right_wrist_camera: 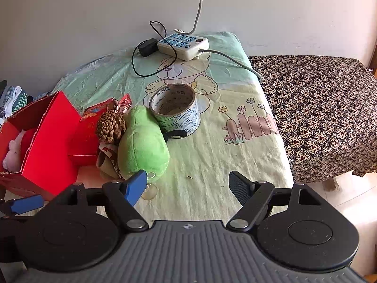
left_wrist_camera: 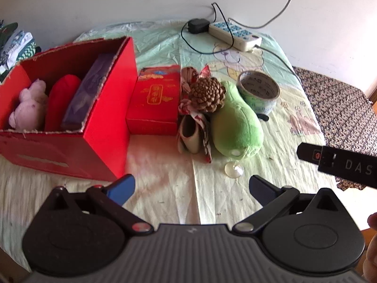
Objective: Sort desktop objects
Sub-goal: 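Move the right tool toward the clear packing-tape roll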
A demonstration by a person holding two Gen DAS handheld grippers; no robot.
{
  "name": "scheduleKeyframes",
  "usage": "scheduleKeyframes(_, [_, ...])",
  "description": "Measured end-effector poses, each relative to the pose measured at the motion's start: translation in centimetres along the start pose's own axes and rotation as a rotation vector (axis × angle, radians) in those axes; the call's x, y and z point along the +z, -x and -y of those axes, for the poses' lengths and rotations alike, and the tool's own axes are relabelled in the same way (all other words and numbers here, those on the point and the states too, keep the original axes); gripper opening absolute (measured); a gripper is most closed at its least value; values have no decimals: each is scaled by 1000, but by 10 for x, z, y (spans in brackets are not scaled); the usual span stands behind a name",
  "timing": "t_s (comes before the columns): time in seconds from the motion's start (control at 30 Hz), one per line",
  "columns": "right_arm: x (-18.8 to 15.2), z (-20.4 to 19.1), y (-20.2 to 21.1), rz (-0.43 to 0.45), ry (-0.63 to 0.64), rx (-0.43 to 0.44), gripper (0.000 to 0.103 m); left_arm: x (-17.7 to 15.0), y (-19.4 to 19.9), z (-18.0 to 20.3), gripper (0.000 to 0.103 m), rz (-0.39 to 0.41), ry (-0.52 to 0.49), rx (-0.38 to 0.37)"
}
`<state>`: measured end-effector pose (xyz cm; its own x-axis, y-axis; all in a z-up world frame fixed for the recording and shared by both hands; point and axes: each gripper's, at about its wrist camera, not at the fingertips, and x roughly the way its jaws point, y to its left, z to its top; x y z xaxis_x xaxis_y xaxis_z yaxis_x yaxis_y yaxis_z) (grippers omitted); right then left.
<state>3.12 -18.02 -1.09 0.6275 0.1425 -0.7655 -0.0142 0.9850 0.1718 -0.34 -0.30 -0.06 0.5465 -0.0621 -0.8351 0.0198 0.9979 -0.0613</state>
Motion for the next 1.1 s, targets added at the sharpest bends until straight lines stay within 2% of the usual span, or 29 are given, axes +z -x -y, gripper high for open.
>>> scheduleKeyframes(0.2, [5, 9, -1, -17, -36, 7, 79, -3, 5, 16, 102, -91, -77, -25])
scheduleKeyframes(0.33, [8, 15, -1, -29, -61, 12, 79, -12, 12, 28, 102, -90, -136, -99])
scheduleKeyframes(0.4, [8, 17, 1, -24, -62, 13, 79, -10, 14, 29, 102, -61, -133, -83])
scheduleKeyframes(0.57, [7, 18, 2, -22, -66, 9, 79, 8, 8, 20, 102, 44, -142, 67])
scheduleKeyframes(0.63, [6, 16, 1, -28, -67, 8, 79, 13, 5, 18, 102, 63, -141, 97])
scheduleKeyframes(0.93, [-12, 5, -4, -67, -75, -6, 79, 7, -12, 22, 102, 11, -145, 66])
scheduleKeyframes(1.1, [-14, -2, 3, -52, -77, -45, 79, 4, -13, 19, 102, -1, -146, 32])
